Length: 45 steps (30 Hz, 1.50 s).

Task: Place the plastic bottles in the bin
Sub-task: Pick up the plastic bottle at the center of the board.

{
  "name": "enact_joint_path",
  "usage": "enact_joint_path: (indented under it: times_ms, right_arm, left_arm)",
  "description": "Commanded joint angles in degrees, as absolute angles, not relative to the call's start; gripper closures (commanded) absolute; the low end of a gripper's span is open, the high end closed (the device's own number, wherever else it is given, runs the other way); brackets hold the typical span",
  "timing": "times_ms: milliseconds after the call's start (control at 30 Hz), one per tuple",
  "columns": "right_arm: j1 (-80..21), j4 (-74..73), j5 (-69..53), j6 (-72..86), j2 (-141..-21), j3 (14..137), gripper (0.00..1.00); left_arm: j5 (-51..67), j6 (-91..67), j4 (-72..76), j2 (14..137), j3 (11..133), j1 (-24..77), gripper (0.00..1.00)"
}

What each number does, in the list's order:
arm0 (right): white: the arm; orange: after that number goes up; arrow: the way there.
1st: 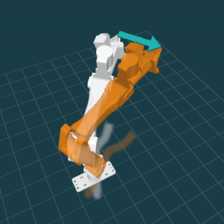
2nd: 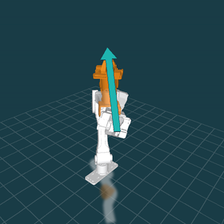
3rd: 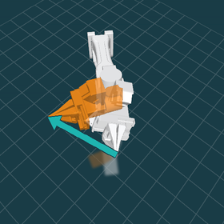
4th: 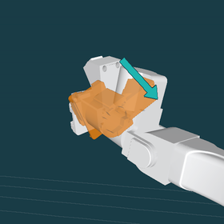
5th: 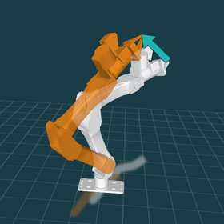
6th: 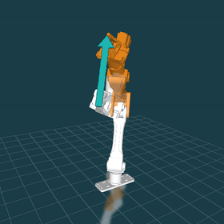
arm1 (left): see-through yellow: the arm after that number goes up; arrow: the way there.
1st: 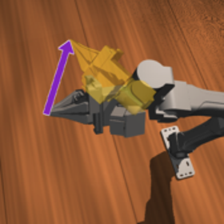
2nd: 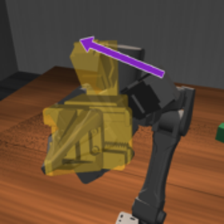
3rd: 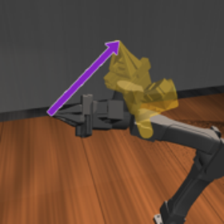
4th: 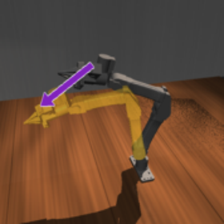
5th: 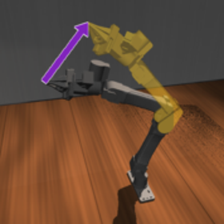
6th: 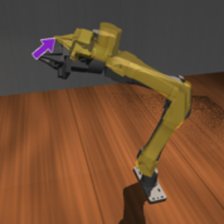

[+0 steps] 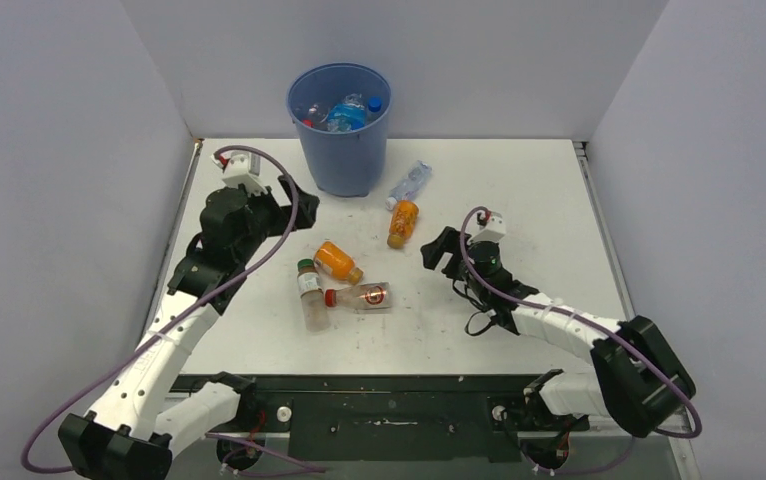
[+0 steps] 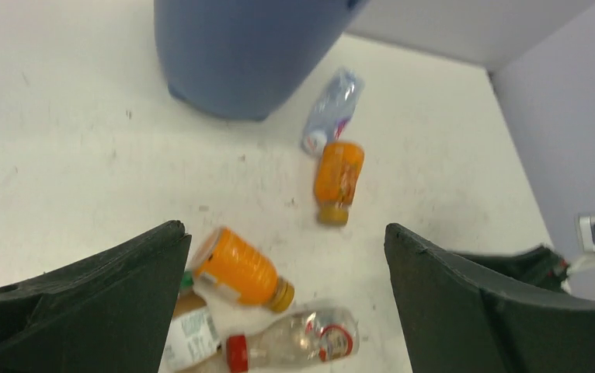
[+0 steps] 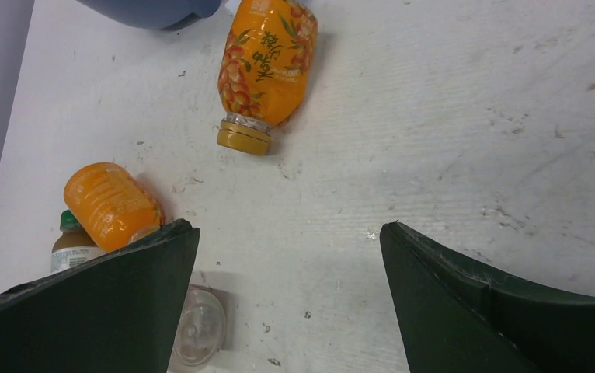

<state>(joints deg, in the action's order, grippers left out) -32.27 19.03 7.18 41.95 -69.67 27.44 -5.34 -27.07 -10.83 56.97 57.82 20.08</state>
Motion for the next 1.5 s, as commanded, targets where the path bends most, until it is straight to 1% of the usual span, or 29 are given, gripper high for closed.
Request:
enact_joint_path:
  times_ms: [0,100,233,300,500,833,1000,1133,1200,1233,1267,1367,1433,1467]
  right_arm:
    - [-32.0,29.5,2.3,41.9,-77.6,33.9,0.1]
    - [-32.2,29.9,1.9,42.0,-84.3,37.5,0.1]
    - [-32.4,30.1,2.4,42.0,-91.1,41.4,0.1]
    - [-32.8,29.3,3.2,41.1,-93.7,43.9,0.1]
    - [-33.5,24.5,7.1,38.8,-99.7,51.7,0.1]
    - [-32.9,10.4,10.7,37.0,-111.8,68.7,0.11]
    - [-32.8,5.4,12.5,36.7,-116.4,73.9,0.06]
    - [-32.7,3.8,14.0,37.6,-118.0,74.5,0.02]
    - [-32.6,4.4,14.4,38.0,-117.9,73.5,0.09]
    - [-32.4,4.7,14.3,38.2,-117.8,72.8,0.15]
    - [-32.3,5.2,14.0,38.4,-117.6,72.1,0.21]
    - [-31.9,6.9,12.7,38.8,-116.3,69.8,0.45]
    - [-31.9,8.0,12.0,39.0,-114.6,68.0,0.56]
    - [-31.9,8.7,11.6,39.2,-113.4,66.7,0.59]
  left_arm:
    - [-1.2,-27.1,-24.9,51.5,55.9,20.5,0.04]
    - [-0.1,-24.7,-19.7,46.5,50.2,20.6,0.04]
    - [3.4,-26.7,-12.0,42.5,41.8,19.6,0.04]
    - [5.8,-27.3,-11.1,41.7,41.5,18.5,0.04]
    - [6.2,-27.8,-11.2,38.9,39.9,18.5,0.04]
    - [7.2,-28.5,-11.1,38.1,39.6,18.8,0.04]
    - [7.1,-28.9,-10.5,37.5,38.9,18.9,0.04]
    - [7.3,-29.4,-10.0,37.5,38.7,18.8,0.04]
    - [7.0,-29.3,-10.2,37.3,38.7,18.9,0.04]
    - [6.9,-29.2,-10.1,37.2,38.6,18.9,0.04]
    - [6.9,-29.2,-9.9,37.2,38.5,18.9,0.04]
    - [6.9,-29.3,-9.7,37.2,38.4,18.9,0.04]
    - [6.9,-29.2,-9.7,37.3,38.3,19.0,0.04]
    - [6.8,-29.1,-9.7,37.4,38.3,19.0,0.04]
